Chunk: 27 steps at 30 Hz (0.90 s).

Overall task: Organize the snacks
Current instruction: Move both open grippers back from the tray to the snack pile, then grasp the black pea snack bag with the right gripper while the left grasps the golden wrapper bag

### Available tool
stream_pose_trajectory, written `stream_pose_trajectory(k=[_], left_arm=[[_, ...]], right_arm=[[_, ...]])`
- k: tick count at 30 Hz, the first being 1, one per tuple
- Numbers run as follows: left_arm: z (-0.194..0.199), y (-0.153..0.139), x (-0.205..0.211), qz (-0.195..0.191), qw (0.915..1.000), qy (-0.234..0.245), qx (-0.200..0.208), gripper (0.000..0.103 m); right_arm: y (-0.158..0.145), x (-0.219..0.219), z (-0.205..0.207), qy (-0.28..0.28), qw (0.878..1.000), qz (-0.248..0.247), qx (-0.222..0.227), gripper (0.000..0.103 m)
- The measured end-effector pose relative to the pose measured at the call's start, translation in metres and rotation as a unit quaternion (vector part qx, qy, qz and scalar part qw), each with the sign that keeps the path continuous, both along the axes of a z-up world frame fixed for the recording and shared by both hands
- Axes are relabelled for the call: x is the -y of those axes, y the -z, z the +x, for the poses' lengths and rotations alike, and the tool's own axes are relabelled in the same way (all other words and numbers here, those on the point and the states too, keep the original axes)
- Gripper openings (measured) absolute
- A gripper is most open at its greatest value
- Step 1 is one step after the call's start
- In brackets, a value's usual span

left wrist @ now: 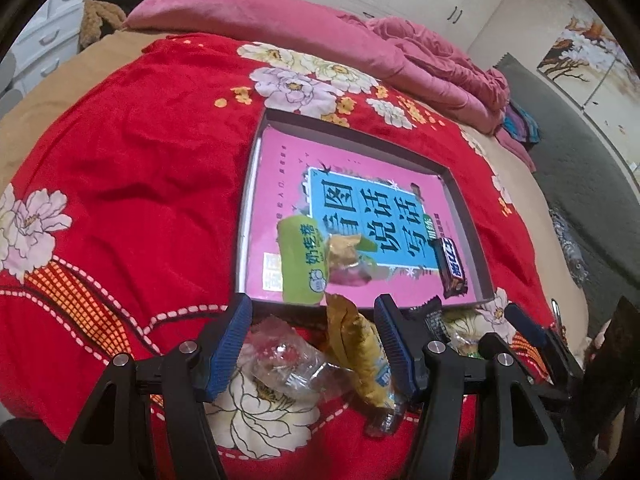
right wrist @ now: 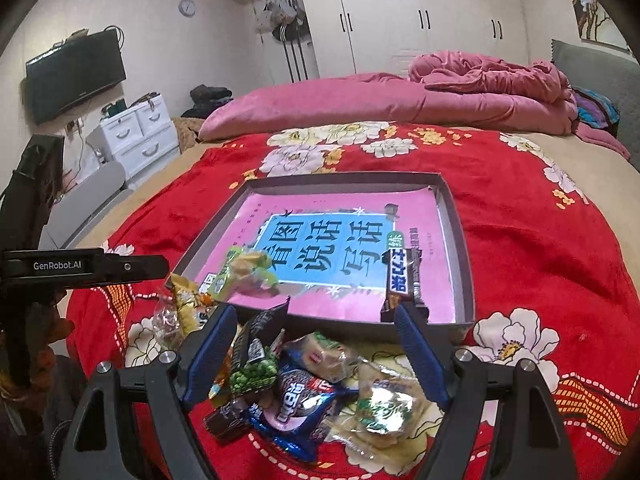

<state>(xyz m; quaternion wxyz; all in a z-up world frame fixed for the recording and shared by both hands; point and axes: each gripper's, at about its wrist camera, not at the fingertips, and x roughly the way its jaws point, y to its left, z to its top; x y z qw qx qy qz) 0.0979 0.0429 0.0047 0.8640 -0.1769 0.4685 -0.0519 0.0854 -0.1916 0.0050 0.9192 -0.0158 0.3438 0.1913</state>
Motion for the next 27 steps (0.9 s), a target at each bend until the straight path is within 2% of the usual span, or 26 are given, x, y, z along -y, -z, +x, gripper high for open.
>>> stream_pose_trajectory(k=[9, 27], left_arm=[[-0.003, 0.007, 0.012, -0.018, 0.9996, 0.02, -0.014, 0.065], [-0.004, 0.018, 0.023, -0.031, 0.9985, 0.033, -0.031, 0.065]], right_arm=[[0.01, -0.019, -0.004, -0.013, 1.0, -0.015, -0.024, 0.081], [0.017, -0.033, -0.014, -0.015, 0.999, -0.035, -0.034, 0.081]])
